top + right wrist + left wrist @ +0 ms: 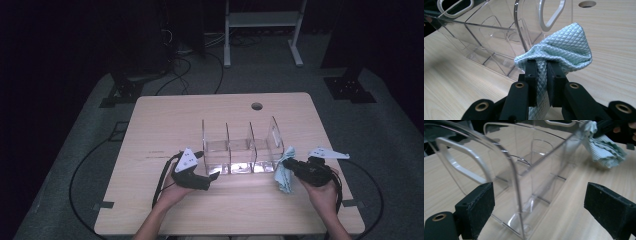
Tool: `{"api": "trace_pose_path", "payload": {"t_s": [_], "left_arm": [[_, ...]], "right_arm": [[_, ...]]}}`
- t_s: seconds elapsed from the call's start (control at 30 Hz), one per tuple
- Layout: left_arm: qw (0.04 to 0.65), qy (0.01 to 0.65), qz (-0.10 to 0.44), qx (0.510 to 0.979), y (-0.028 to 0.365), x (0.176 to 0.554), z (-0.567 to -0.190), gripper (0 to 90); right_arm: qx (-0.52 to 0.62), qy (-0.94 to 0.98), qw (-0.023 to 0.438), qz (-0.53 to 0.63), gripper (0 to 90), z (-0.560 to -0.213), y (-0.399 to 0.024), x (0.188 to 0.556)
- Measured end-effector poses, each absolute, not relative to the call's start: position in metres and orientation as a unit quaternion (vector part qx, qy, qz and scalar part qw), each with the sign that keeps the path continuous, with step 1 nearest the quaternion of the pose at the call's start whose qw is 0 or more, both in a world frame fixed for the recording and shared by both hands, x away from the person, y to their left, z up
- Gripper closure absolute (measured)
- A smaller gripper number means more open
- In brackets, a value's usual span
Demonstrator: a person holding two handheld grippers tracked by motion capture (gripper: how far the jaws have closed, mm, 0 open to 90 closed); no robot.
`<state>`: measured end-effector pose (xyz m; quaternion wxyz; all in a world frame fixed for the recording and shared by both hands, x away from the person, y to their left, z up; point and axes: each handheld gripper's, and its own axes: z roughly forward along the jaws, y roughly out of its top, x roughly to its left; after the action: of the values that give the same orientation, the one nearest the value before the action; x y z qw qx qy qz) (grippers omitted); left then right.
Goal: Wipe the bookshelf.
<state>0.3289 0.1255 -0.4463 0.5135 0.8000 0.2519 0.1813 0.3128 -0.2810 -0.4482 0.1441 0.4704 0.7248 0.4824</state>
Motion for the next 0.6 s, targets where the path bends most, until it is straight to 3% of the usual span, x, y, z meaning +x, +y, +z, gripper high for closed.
{"api": "trace_pose_path", "payload": {"t_s": [0.4, 0.6], "left_arm": [[0.541, 0.236, 0.179, 0.787, 0.129, 0.351, -0.439, 8.9], [0.544, 0.218, 0.160, 0.794, 0.127, 0.358, -0.440, 20.8]], "right_arm": [[0.466, 0.727, 0.144, 0.483, 79.7, -0.449, -0.279, 0.314], [0.463, 0.728, 0.144, 0.485, 79.7, -0.449, -0.280, 0.315]]}}
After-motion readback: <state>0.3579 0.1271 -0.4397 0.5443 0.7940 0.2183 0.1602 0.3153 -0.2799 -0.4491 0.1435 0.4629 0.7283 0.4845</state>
